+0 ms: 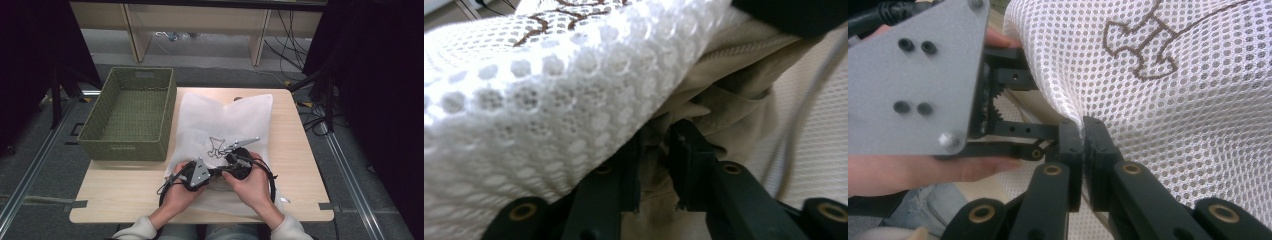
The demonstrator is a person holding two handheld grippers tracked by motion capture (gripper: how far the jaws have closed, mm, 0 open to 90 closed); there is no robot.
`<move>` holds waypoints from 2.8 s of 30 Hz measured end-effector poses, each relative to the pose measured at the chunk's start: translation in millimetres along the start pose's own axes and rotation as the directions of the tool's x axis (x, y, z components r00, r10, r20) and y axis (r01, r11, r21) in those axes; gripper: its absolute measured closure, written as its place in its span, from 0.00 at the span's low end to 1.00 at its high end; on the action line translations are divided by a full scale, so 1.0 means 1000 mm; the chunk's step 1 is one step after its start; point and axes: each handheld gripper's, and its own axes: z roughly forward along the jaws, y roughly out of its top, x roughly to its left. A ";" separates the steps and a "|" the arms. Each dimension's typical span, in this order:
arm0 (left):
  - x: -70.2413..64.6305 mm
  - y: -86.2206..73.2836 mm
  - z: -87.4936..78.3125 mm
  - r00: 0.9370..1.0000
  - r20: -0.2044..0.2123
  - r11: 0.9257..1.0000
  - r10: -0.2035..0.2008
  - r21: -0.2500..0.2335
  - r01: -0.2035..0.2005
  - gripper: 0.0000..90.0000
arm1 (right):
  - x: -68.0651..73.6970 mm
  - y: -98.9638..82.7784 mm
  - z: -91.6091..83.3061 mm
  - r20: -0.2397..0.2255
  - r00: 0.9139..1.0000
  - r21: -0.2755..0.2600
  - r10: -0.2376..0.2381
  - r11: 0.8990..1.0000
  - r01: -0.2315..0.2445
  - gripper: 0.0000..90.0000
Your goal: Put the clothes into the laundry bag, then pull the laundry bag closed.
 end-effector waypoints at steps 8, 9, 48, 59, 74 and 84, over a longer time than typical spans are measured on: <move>-0.010 -0.027 -0.054 0.997 0.067 0.999 -0.029 0.018 0.028 0.71 | -0.005 -0.010 0.022 -0.033 0.999 0.129 0.040 0.991 -0.035 0.98; -0.010 -0.029 -0.059 0.997 0.065 0.999 -0.035 0.016 0.035 0.71 | -0.006 -0.011 0.025 -0.028 0.999 0.145 0.044 0.989 -0.039 0.98; 0.015 -0.065 -0.106 0.958 -0.051 0.959 -0.283 -0.010 0.283 0.33 | -0.012 -0.005 0.020 0.063 0.997 0.138 -0.033 0.990 0.024 0.67; 0.014 -0.074 -0.112 0.946 -0.072 0.949 -0.315 -0.055 0.311 0.28 | -0.011 0.009 0.011 0.057 0.998 -0.006 0.003 1.000 -0.003 0.70; 0.016 -0.073 -0.116 0.943 -0.105 0.948 -0.315 -0.080 0.308 0.27 | -0.014 0.009 0.013 0.038 0.999 -0.013 0.013 1.000 -0.012 0.73; 0.016 -0.073 -0.115 0.939 -0.120 0.947 -0.322 -0.059 0.317 0.27 | -0.013 0.010 0.020 0.006 0.999 0.030 0.037 0.999 -0.037 0.76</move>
